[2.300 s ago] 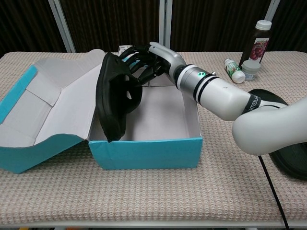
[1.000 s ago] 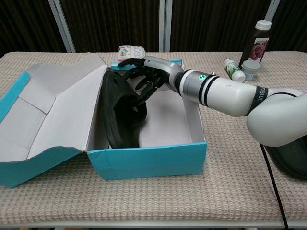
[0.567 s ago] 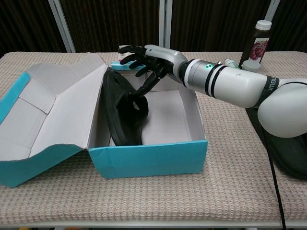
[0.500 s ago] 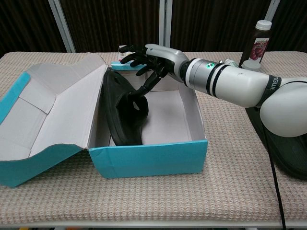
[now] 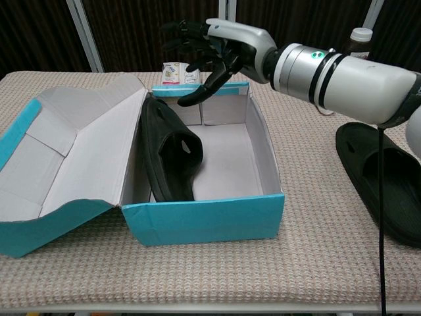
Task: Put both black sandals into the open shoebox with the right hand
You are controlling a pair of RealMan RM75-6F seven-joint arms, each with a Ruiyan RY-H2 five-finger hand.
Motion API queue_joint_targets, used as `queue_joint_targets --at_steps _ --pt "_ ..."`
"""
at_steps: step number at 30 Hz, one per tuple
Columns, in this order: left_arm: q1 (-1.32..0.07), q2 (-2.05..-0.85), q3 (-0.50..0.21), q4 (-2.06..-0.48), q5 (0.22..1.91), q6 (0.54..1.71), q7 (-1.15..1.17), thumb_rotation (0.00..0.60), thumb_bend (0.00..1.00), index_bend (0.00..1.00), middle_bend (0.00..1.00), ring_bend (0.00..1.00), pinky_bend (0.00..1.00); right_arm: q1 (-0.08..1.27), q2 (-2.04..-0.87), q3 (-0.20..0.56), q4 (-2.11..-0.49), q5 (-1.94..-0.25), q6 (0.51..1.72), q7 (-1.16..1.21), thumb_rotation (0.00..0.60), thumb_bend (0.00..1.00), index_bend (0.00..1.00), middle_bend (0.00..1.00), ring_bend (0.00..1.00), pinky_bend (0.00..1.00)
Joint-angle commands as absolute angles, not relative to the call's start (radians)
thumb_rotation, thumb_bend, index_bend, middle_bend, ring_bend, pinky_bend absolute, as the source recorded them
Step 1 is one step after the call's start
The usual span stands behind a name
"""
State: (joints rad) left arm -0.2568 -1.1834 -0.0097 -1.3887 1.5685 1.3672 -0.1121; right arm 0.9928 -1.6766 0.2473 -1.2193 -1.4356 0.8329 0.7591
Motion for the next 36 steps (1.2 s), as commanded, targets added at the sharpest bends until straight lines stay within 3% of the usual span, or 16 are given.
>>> queue_joint_targets --at_steps 1,7,14,22,28,36 --pt "-0.257 -1.185 -0.009 -1.391 1.569 1.368 -0.109 0.600 0.19 0.22 0.20 0.14 0.20 0.949 -1.585 0.264 -1.333 -1.415 0.884 0.670 0.600 0.00 0.00 0.10 0.00 0.15" --pt "-0.258 -1.184 -0.008 -1.397 1.574 1.370 -0.102 0.600 0.19 0.22 0.20 0.14 0.20 0.875 -1.453 0.277 -1.490 -1.342 0.962 0.409 0.600 0.00 0.00 0.12 0.00 0.15" --pt "-0.261 -1.182 -0.011 -1.409 1.578 1.375 -0.096 0.600 0.19 0.22 0.20 0.14 0.20 0.815 -1.291 0.284 -1.650 -1.155 0.968 0.126 0.600 0.00 0.00 0.12 0.00 0.15" --pt "-0.265 -1.187 -0.017 -1.411 1.576 1.377 -0.096 0.600 0.19 0.22 0.20 0.14 0.20 0.762 -1.145 0.239 -1.745 -1.000 1.017 -0.173 0.600 0.00 0.00 0.12 0.00 0.15" --pt "-0.268 -1.183 -0.017 -1.417 1.578 1.376 -0.091 0.600 0.19 0.22 0.20 0.14 0.20 0.772 -1.016 0.201 -1.852 -0.749 0.942 -0.325 0.600 0.00 0.00 0.13 0.00 0.15" --pt "-0.265 -1.180 -0.017 -1.424 1.571 1.376 -0.085 0.600 0.19 0.22 0.20 0.14 0.20 0.819 -0.968 0.113 -1.875 -0.552 0.876 -0.471 0.600 0.00 0.00 0.13 0.00 0.15"
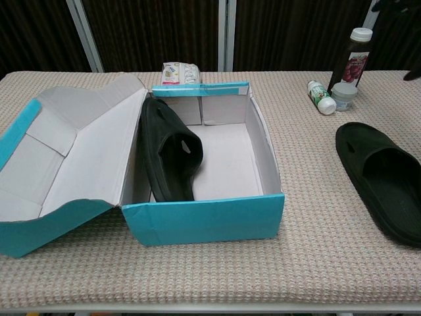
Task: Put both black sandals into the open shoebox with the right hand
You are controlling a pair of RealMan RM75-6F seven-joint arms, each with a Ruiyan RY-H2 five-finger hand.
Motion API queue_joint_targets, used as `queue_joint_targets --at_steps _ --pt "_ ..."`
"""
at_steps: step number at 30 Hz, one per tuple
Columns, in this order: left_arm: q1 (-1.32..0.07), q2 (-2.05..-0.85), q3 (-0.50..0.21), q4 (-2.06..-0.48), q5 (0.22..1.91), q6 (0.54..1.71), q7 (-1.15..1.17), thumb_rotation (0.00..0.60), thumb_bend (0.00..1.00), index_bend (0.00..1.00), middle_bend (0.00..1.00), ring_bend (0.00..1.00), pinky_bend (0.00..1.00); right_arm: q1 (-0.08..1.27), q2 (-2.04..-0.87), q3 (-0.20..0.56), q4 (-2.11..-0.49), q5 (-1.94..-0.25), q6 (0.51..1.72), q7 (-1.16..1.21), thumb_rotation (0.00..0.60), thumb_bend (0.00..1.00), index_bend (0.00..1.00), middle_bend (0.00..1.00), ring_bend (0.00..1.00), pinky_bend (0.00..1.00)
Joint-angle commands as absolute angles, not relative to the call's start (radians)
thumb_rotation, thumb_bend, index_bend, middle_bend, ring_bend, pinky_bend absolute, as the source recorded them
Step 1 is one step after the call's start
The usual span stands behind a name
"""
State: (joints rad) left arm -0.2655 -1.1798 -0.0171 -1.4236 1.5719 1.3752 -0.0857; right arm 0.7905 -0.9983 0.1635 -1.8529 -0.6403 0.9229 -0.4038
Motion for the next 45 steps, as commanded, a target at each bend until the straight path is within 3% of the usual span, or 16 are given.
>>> queue_joint_targets --at_steps 1,11,22,38,45 --pt "-0.265 -1.179 -0.018 -1.424 1.570 1.377 -0.085 0.600 0.19 0.22 0.20 0.14 0.20 0.831 -0.964 0.100 -1.875 -0.515 0.854 -0.484 0.600 0.00 0.00 0.13 0.00 0.15" --pt "-0.262 -1.175 -0.018 -1.431 1.566 1.377 -0.085 0.600 0.19 0.22 0.20 0.14 0.20 0.904 -1.004 0.006 -1.839 -0.417 0.795 -0.577 0.600 0.01 0.00 0.14 0.00 0.15" --pt "-0.259 -1.177 -0.014 -1.431 1.561 1.372 -0.088 0.600 0.19 0.22 0.20 0.14 0.20 0.994 -1.137 -0.058 -1.775 -0.313 0.849 -0.696 0.600 0.03 0.00 0.13 0.00 0.14" --pt "-0.254 -1.173 -0.014 -1.420 1.548 1.363 -0.129 0.600 0.19 0.22 0.21 0.14 0.20 1.054 -1.255 -0.074 -1.668 -0.218 0.842 -0.746 0.600 0.03 0.00 0.12 0.00 0.13" --pt "-0.252 -1.176 -0.016 -1.412 1.548 1.370 -0.140 0.600 0.19 0.22 0.21 0.14 0.20 1.079 -1.282 -0.092 -1.657 -0.179 0.841 -0.775 0.600 0.03 0.00 0.17 0.01 0.13"
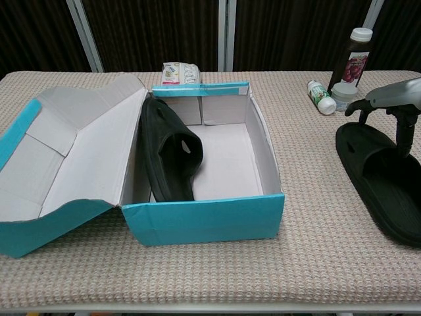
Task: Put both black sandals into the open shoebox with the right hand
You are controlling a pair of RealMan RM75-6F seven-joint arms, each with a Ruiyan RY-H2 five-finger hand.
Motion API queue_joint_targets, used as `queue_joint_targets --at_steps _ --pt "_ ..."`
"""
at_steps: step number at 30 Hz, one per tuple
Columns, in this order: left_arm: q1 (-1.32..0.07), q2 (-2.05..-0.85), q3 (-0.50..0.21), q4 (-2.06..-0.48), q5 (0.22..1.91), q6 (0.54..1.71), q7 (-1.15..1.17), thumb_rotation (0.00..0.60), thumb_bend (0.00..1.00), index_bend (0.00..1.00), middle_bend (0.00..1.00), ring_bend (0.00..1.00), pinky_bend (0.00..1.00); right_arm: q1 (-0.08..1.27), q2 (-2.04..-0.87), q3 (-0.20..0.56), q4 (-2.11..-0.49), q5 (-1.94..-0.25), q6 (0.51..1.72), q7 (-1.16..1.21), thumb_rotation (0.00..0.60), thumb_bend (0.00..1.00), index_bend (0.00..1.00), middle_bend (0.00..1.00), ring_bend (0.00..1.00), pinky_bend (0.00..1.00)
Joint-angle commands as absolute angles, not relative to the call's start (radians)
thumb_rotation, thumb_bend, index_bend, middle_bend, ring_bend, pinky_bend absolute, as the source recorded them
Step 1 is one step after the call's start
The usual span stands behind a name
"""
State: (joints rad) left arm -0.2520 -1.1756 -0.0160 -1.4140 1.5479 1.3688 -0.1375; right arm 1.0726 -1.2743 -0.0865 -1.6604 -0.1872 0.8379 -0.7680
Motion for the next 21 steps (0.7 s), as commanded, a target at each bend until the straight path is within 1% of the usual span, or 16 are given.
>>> queue_joint_targets --at_steps 1,9,14,21 --pt "-0.251 -1.177 -0.016 -1.411 1.549 1.371 -0.141 0.600 0.19 0.22 0.21 0.14 0.20 1.081 -1.286 -0.094 -1.655 -0.175 0.844 -0.778 0.600 0.03 0.00 0.18 0.01 0.13" --pt "-0.248 -1.179 -0.016 -1.405 1.547 1.371 -0.151 0.600 0.19 0.22 0.21 0.14 0.20 1.085 -1.308 -0.096 -1.639 -0.178 0.853 -0.776 0.600 0.04 0.00 0.22 0.06 0.13" --pt "-0.247 -1.179 -0.014 -1.405 1.549 1.371 -0.156 0.600 0.19 0.22 0.21 0.14 0.20 1.082 -1.319 -0.094 -1.637 -0.193 0.882 -0.776 0.600 0.07 0.00 0.30 0.16 0.14" --pt "-0.251 -1.174 -0.018 -1.414 1.547 1.365 -0.160 0.600 0.19 0.22 0.21 0.14 0.20 1.069 -1.329 -0.089 -1.644 -0.231 0.926 -0.778 0.600 0.10 0.00 0.39 0.25 0.18"
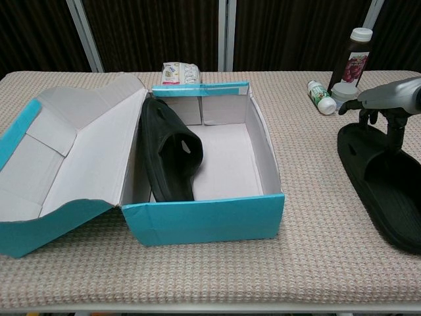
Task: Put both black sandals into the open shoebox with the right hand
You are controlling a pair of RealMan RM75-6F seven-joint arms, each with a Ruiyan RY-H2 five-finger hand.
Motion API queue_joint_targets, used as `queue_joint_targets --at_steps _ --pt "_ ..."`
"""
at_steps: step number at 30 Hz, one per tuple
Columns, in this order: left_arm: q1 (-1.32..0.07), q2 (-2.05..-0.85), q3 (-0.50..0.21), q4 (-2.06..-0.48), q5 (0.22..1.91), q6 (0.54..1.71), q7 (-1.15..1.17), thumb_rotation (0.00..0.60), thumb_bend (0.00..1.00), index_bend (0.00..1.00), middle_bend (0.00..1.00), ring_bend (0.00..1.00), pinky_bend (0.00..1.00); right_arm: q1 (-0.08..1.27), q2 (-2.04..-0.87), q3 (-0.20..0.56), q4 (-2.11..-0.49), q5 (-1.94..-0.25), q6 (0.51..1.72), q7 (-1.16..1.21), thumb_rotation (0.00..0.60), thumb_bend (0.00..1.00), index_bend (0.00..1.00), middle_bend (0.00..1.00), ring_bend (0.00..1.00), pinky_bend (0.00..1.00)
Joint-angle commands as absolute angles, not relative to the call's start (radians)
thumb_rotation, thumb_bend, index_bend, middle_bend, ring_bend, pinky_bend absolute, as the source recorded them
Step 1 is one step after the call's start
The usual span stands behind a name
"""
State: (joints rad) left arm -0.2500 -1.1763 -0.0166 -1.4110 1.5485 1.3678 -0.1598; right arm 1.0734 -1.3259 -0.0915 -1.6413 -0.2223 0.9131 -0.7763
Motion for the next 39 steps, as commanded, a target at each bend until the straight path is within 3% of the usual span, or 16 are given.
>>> queue_joint_targets --at_steps 1,9,19,28,39 --pt "-0.251 -1.173 -0.017 -1.416 1.547 1.365 -0.160 0.600 0.19 0.22 0.21 0.14 0.20 1.066 -1.330 -0.087 -1.646 -0.238 0.933 -0.777 0.600 0.10 0.00 0.41 0.27 0.19" --pt "-0.249 -1.172 -0.013 -1.421 1.552 1.367 -0.156 0.600 0.19 0.22 0.21 0.14 0.20 1.048 -1.274 -0.061 -1.721 -0.306 0.966 -0.750 0.600 0.11 0.01 0.44 0.29 0.21" --pt "-0.255 -1.173 -0.016 -1.424 1.547 1.356 -0.152 0.600 0.19 0.22 0.21 0.14 0.20 1.006 -1.101 0.032 -1.902 -0.453 1.012 -0.627 0.600 0.12 0.09 0.43 0.29 0.21" --pt "-0.257 -1.167 -0.013 -1.428 1.549 1.350 -0.160 0.600 0.19 0.22 0.21 0.14 0.20 0.959 -0.997 0.173 -1.976 -0.608 0.892 -0.369 0.600 0.15 0.18 0.43 0.29 0.23" --pt "-0.253 -1.169 -0.014 -1.421 1.546 1.355 -0.170 0.600 0.19 0.22 0.21 0.14 0.20 0.890 -1.084 0.289 -1.930 -0.889 0.823 -0.048 0.600 0.15 0.19 0.43 0.29 0.23"
